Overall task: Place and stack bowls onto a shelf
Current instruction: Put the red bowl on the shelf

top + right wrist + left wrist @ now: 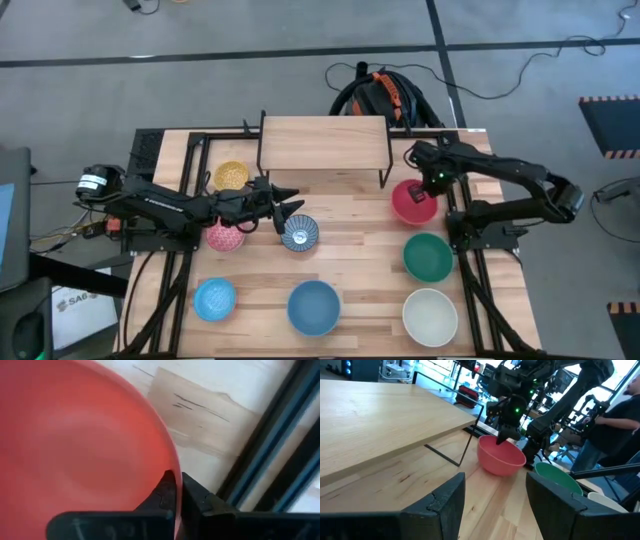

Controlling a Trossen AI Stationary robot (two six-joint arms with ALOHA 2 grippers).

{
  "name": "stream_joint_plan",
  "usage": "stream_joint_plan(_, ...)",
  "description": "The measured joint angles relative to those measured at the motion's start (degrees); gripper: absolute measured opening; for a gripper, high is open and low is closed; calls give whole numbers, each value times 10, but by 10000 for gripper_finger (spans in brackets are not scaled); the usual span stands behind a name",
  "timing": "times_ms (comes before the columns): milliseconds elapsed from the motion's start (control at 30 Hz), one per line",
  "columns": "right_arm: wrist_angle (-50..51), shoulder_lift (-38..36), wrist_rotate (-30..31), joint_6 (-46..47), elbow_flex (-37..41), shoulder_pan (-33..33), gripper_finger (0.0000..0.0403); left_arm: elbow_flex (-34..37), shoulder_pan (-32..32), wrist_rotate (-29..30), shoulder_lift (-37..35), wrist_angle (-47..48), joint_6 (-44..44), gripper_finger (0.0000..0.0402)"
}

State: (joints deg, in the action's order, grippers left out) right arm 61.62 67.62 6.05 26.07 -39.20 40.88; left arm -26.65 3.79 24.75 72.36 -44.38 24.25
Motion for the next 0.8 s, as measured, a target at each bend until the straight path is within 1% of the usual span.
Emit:
stream_joint_plan(133, 19, -30, 6, 4, -19, 0, 26, 0, 0, 0, 0, 0, 3, 193)
stream_joint_plan(200, 49, -44, 15, 5, -39, 0, 27, -2, 0, 0, 0, 6, 8, 193)
stream_joint_plan(267, 93, -59, 15, 7, -67, -6, 27, -19, 0, 0, 0, 33, 11, 193)
stream_joint_plan(300, 116, -63, 18, 9, -82, -11, 27, -33, 0, -2, 0, 54, 11, 193)
stream_joint_plan(367, 158, -69, 28, 14, -114, -24, 27, -71, 1, -13, 0, 125, 6, 188)
stream_joint_plan(500, 237, -73, 102, 46, -185, -63, 27, -164, 2, -17, 0, 311, 0, 174)
stream_joint_plan(567, 252, -73, 131, 58, -223, -78, 27, -197, 1, -8, 0, 367, -10, 167)
stream_joint_plan(633, 257, -73, 150, 66, -258, -87, 27, -218, 1, 5, 0, 387, -23, 161)
stream_joint_plan(800, 231, -68, 192, 68, -338, -98, 27, -251, 1, 15, 0, 384, -48, 154)
